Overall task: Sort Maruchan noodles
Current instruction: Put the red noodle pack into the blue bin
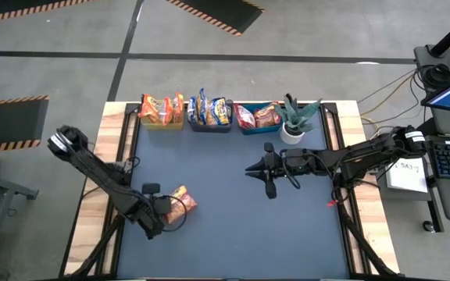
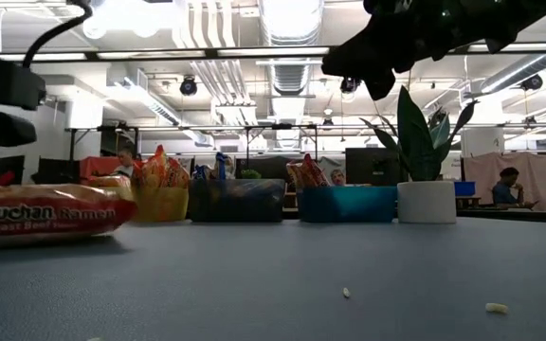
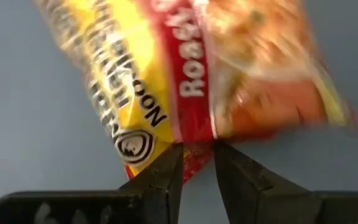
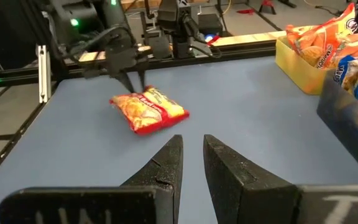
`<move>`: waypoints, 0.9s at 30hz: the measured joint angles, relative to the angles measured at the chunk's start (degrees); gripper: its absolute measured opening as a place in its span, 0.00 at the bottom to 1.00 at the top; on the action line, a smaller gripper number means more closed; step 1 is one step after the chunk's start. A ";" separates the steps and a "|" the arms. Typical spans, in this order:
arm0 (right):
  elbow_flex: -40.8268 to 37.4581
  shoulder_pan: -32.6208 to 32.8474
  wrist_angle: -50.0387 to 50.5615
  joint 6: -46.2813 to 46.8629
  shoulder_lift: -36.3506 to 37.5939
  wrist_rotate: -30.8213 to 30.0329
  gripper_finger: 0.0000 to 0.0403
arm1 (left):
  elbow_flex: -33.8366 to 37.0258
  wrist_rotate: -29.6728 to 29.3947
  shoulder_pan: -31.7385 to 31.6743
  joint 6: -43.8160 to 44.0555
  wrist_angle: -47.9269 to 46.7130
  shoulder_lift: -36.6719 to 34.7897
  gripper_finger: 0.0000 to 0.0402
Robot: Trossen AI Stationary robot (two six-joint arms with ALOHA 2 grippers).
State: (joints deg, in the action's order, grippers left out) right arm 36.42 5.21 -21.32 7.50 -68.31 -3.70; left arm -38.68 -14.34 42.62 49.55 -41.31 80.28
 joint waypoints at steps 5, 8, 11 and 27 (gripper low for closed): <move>0.00 0.02 -0.09 0.08 -0.02 0.00 0.13 | 1.23 -16.73 -2.67 0.78 2.18 1.52 0.19; 0.01 0.02 -0.69 2.31 -0.02 -0.58 0.13 | 1.25 -20.18 -5.16 -2.78 5.77 1.79 0.19; 0.31 0.00 -0.49 4.65 -0.04 -1.03 0.13 | 0.73 -18.77 -6.61 -8.34 9.29 1.83 0.19; 2.42 -5.63 -0.11 22.99 -8.65 -0.66 0.13 | -6.96 -3.17 -6.74 -16.04 4.78 1.76 0.19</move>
State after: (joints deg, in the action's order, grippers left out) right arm 38.85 -0.41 -21.44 30.49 -76.97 -4.36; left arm -45.64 -17.51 35.87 33.52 -36.53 82.04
